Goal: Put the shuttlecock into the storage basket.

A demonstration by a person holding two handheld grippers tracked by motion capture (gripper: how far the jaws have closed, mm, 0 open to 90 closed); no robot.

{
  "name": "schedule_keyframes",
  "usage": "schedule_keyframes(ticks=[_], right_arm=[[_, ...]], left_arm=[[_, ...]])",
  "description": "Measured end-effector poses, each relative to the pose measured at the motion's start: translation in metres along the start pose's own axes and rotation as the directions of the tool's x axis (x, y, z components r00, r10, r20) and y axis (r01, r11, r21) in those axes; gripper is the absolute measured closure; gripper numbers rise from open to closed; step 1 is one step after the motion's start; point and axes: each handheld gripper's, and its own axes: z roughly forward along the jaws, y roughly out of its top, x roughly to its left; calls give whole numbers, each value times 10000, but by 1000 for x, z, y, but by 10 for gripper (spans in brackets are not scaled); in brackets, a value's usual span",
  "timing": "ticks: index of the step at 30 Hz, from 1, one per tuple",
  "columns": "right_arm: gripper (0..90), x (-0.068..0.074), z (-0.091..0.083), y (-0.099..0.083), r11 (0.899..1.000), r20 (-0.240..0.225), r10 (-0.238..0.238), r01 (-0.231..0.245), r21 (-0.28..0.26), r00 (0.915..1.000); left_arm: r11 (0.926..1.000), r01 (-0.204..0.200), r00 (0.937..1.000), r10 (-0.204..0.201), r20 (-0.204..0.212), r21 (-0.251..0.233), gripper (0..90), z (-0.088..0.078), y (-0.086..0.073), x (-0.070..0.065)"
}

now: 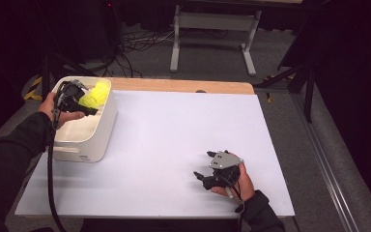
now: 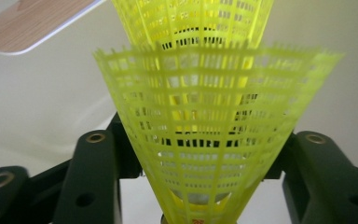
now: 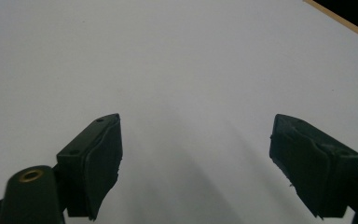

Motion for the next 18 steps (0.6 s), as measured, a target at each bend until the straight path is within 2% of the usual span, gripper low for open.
schedule_keyframes(ticks=[1, 7, 11, 12, 13, 14, 18], right_arm=[[179, 0, 0, 0, 10000, 1, 4, -4, -25, 10000], [177, 1, -2, 1, 9999, -113, -35, 34, -94, 9999], [177, 0, -3, 1, 9999, -65, -22, 21, -168, 10000], [177, 0, -3, 1, 9999, -45, -47, 46, -162, 10000], [177, 0, -3, 1, 9999, -45, -42, 41, -154, 10000], [177, 0, -3, 1, 9999, -45, -42, 41, -154, 10000], [176, 0, -4, 2, 9998, -36, -72, 71, -178, 10000]], left_arm=[[9999, 84, 10000, -84, -24, 91, 436, 1, 0, 0], [9987, 1, 10000, 0, -37, 503, 328, 4, 0, -2], [9993, -32, 10000, 33, -40, 360, 241, 3, 0, -2], [9989, 11, 9999, -4, -148, 473, 202, 3, 1, -3], [9992, 48, 10000, -45, -76, 398, 149, 3, 0, -3], [9992, 48, 10000, -45, -76, 398, 135, 3, 0, -3], [9991, 67, 9998, -76, -196, -419, 120, -6, 0, -4]])
